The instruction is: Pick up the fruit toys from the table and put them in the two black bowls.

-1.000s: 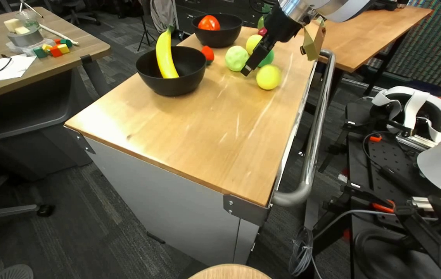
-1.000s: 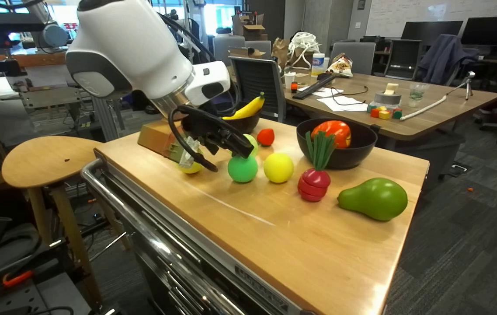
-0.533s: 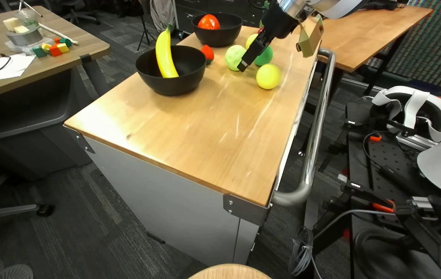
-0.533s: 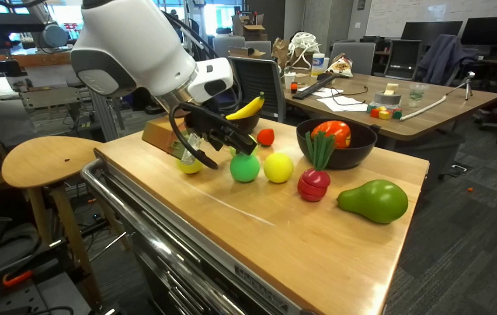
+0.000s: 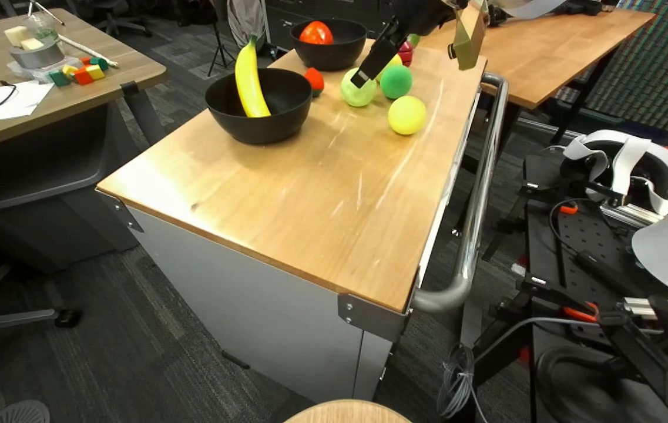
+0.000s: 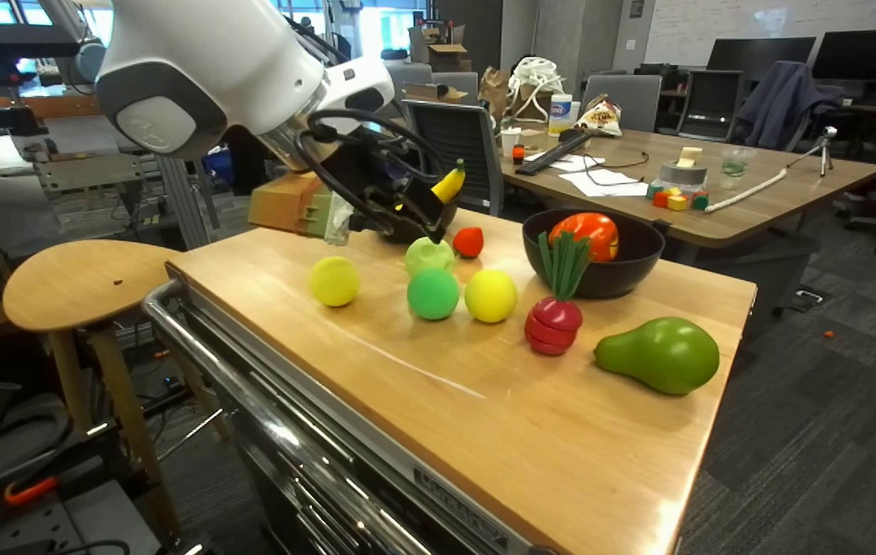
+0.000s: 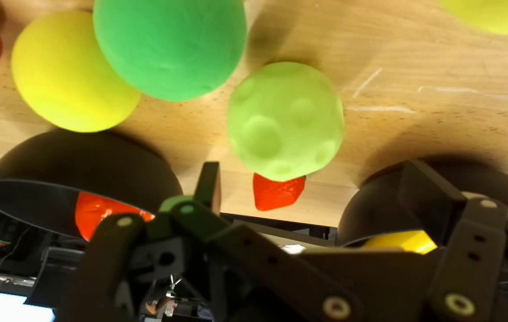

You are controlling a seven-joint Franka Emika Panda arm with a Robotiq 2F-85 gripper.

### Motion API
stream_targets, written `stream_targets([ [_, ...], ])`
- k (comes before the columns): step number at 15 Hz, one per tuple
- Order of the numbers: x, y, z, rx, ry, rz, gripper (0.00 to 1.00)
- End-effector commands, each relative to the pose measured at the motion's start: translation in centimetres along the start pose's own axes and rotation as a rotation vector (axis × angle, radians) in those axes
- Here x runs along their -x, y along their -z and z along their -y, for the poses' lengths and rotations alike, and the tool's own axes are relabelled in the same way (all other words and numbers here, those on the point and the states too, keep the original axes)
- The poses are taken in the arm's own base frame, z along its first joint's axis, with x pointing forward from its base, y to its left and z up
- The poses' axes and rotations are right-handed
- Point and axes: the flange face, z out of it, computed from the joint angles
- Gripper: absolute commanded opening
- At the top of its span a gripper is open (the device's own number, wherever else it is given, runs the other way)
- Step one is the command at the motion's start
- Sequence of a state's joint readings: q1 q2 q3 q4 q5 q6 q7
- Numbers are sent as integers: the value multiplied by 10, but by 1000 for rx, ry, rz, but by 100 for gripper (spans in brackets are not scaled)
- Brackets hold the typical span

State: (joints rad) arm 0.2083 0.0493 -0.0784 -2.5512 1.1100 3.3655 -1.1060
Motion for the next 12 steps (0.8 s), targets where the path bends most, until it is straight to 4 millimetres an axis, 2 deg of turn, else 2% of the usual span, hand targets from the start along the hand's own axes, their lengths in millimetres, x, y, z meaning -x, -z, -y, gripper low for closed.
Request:
stream_targets([
  [1,3,-8,-1,-5,-4,19,100],
  [5,6,-26,-4,11,-26,46,100],
  [12,-11,-31,5,28,-23,11,100],
])
